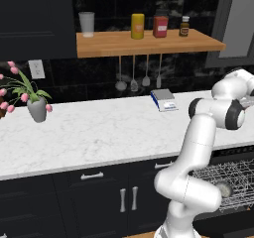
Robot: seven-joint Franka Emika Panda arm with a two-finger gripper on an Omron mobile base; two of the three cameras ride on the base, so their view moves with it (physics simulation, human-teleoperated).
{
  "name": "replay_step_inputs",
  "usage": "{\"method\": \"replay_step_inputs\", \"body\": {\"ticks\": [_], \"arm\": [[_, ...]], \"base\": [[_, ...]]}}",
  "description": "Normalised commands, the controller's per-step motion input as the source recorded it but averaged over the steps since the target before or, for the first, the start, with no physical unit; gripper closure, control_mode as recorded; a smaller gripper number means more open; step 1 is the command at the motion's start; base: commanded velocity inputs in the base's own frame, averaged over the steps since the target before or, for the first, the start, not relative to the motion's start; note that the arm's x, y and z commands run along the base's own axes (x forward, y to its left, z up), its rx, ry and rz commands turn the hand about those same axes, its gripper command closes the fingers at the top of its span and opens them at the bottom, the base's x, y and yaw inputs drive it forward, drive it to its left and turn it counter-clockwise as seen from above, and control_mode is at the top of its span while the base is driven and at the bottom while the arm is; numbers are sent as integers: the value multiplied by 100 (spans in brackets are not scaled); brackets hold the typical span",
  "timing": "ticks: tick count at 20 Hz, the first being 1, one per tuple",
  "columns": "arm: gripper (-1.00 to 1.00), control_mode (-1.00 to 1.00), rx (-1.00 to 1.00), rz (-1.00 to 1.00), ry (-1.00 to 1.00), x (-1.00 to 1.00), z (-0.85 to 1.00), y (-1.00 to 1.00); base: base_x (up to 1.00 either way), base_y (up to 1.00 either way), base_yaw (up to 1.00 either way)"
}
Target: Pick up the cup and bowl from the counter, place them in the dishwasher, and close the dishwasher door.
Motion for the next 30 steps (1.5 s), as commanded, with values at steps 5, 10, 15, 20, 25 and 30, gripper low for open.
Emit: {"method": "replay_step_inputs", "body": {"ticks": [5, 10, 15, 20, 25, 30], "arm": [[-100, -100, -3, 16, 1, 5, 1, 8], [-100, -100, -3, 13, 1, 17, 0, 1], [-100, -100, -1, 0, 0, 40, -14, 0], [-100, -100, 0, 0, 0, 42, -24, 0], [-100, -100, 0, 0, 0, 36, -11, -30], [-100, -100, 2, 0, 0, 4, 0, -35]], "base": [[0, 0, 0], [0, 0, 0], [0, 0, 0], [0, 0, 0], [0, 0, 0], [0, 0, 0]]}}
